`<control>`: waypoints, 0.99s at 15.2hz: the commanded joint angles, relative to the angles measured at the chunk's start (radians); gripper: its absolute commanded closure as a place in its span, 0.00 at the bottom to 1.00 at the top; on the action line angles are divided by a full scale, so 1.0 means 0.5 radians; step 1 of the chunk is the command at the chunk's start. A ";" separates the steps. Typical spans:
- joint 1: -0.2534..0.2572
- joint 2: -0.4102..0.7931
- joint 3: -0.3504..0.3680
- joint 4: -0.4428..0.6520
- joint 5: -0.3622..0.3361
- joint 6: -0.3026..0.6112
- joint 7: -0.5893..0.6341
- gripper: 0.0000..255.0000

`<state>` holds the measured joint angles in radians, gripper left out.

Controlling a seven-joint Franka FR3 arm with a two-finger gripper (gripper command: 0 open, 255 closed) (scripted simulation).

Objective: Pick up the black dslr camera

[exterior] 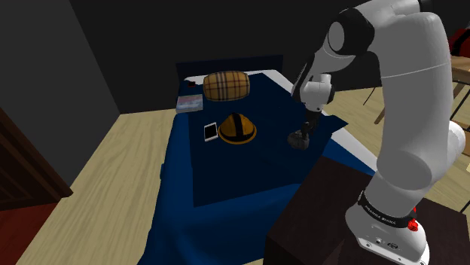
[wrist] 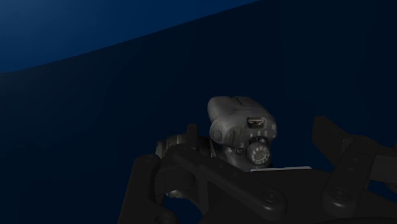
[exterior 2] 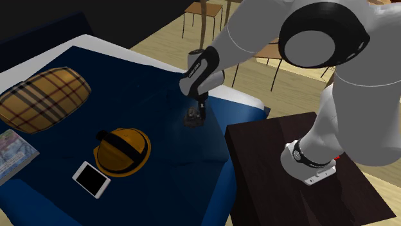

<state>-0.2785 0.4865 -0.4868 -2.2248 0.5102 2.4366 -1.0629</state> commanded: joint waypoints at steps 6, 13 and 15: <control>-0.055 0.124 0.073 0.039 0.094 0.073 -0.068 1.00; -0.054 0.123 0.073 0.039 0.094 0.072 -0.066 1.00; -0.056 0.124 0.072 0.042 0.093 0.069 -0.067 1.00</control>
<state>-0.3065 0.5474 -0.4518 -2.2047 0.5563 2.4709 -1.0963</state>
